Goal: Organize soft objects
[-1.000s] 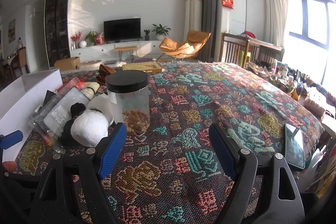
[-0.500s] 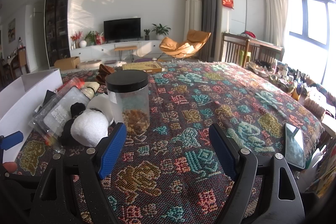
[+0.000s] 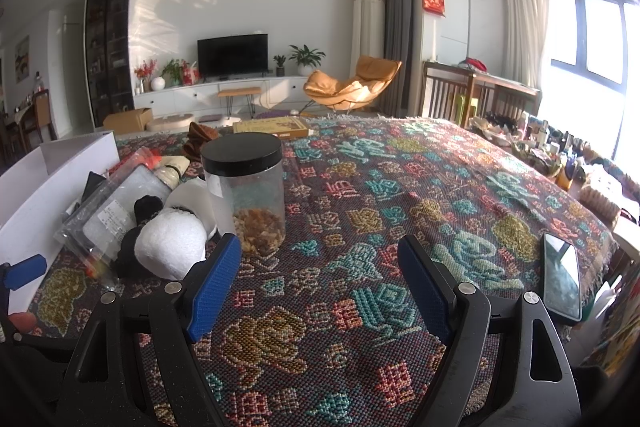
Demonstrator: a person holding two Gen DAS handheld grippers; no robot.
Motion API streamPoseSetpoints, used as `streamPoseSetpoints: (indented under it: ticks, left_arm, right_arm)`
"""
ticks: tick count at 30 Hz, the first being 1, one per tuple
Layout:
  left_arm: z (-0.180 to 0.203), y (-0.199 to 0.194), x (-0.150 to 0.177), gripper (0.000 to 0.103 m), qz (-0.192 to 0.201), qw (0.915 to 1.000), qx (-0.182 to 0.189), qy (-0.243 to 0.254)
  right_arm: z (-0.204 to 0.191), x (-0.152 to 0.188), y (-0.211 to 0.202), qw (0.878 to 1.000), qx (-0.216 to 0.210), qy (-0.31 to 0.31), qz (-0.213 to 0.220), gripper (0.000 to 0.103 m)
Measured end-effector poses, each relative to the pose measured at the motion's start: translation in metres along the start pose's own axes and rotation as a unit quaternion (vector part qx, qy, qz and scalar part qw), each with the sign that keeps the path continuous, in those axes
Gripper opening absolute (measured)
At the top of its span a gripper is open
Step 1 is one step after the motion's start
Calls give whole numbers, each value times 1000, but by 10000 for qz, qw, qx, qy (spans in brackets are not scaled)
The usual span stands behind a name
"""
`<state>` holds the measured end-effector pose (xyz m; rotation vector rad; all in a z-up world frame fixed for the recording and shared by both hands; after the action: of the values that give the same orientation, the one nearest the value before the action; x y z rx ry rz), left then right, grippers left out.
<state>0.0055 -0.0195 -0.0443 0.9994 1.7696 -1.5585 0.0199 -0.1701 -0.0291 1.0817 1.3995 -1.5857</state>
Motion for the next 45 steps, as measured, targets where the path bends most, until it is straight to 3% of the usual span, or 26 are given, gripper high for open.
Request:
streamPoseSetpoints:
  ticks: [21,35,45]
  left_arm:
    - [-10,21,15,103,-530,9983,37,-229]
    - [-11,57,27,103,-1254,9918,164,-187]
    - [-25,87,17,103,-1395,9893,210,-380]
  right_arm:
    - [0,-2,-1,10000,-1,-5,-17,83]
    - [2,3,2,10000,-6,6,-44,83]
    - [0,7,5,9997,-30,57,-254,83]
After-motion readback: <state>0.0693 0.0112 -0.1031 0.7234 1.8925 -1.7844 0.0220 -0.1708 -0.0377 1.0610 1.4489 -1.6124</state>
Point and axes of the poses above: each gripper's, at about its wrist camera, not at the fingertips, and y roughly the way its jaws point, z to its right, x to its underside, the point moved 1 cm from there along y, roughly the way its jaws point, and after that the axes turned 6 degrees about z, right-handed, at the moved point
